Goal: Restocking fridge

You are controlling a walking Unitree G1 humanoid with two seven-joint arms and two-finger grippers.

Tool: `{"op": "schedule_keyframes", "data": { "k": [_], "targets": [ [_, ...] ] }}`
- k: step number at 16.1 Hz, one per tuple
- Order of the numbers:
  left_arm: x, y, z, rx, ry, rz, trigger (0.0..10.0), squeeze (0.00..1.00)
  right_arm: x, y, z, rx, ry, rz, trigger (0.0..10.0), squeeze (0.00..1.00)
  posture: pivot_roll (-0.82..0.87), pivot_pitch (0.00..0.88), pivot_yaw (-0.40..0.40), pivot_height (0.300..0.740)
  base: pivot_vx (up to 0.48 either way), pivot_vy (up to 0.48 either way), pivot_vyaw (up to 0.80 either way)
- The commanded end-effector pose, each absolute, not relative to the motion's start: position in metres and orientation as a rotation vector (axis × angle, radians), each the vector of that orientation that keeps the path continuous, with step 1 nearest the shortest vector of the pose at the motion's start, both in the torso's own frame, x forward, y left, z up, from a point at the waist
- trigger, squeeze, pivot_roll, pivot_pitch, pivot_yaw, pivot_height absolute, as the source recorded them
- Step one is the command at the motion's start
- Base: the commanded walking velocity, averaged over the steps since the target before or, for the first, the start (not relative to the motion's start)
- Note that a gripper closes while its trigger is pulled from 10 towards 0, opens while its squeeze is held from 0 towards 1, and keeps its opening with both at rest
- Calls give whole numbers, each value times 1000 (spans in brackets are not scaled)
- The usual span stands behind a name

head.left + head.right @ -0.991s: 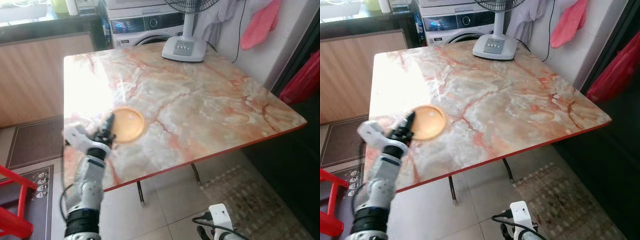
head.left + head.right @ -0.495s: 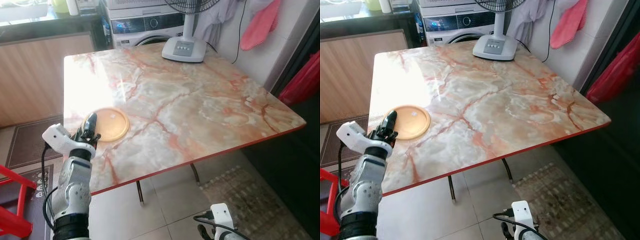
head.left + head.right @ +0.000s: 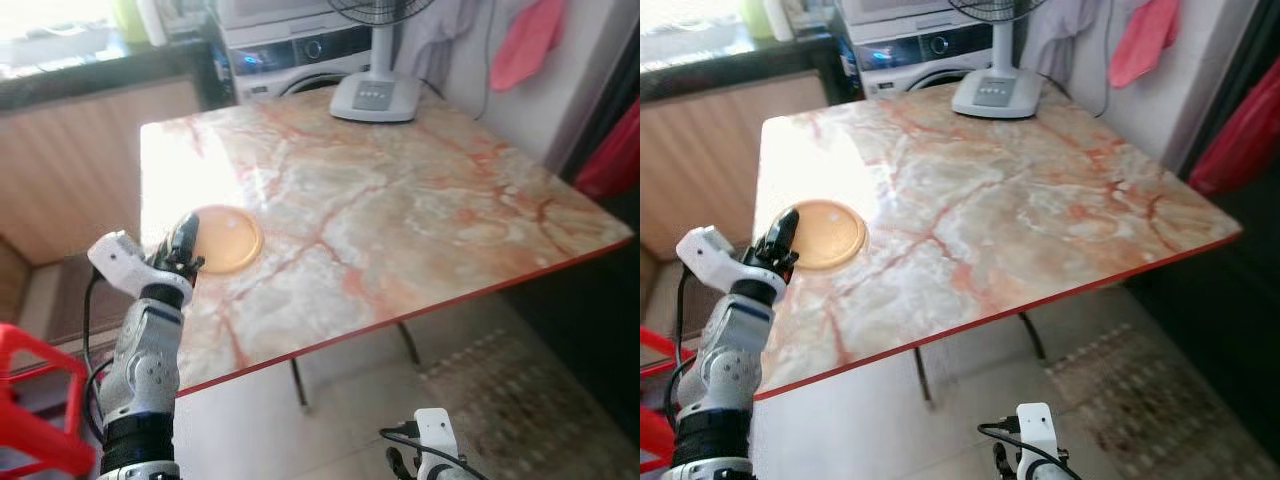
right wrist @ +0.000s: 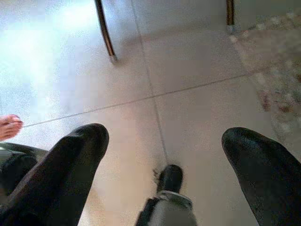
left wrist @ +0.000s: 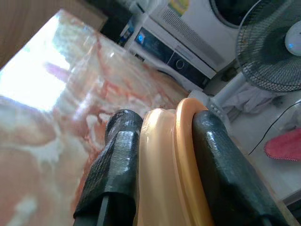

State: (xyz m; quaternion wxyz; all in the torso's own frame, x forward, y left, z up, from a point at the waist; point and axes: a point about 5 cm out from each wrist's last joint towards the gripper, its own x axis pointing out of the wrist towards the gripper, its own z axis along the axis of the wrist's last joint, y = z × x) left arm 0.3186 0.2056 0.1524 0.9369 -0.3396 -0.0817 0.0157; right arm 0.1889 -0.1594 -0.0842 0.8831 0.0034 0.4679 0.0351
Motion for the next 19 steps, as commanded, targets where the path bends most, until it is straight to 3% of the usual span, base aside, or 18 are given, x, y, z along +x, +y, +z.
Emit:
{"op": "schedule_keyframes", "data": {
  "k": [1, 7, 10, 16, 19],
  "targets": [
    [321, 207, 152, -683, -152, 24, 10000, 0, 187, -156, -85, 25, 976, 63, 10000, 0, 57, 0, 119, 740, 0, 0, 0],
    [330, 182, 144, -703, -122, -21, 10000, 0, 186, -160, -86, 57, 978, -8, 10000, 0, 10, 0, 98, 740, 0, 0, 0],
    [330, 189, 146, -695, -140, -16, 10000, 0, 182, -164, -87, 127, 980, -90, 10000, 0, 26, 0, 83, 740, 0, 0, 0],
    [333, 190, 143, -698, -139, 0, 10000, 0, 180, -164, -88, 108, 988, -75, 10000, 0, 5, 0, 97, 740, 0, 0, -764],
    [333, 191, 143, -698, -142, 3, 10000, 0, 166, -169, -94, 107, 1016, -81, 10000, 0, 0, 0, 98, 740, 0, 0, -800]
  ]
}}
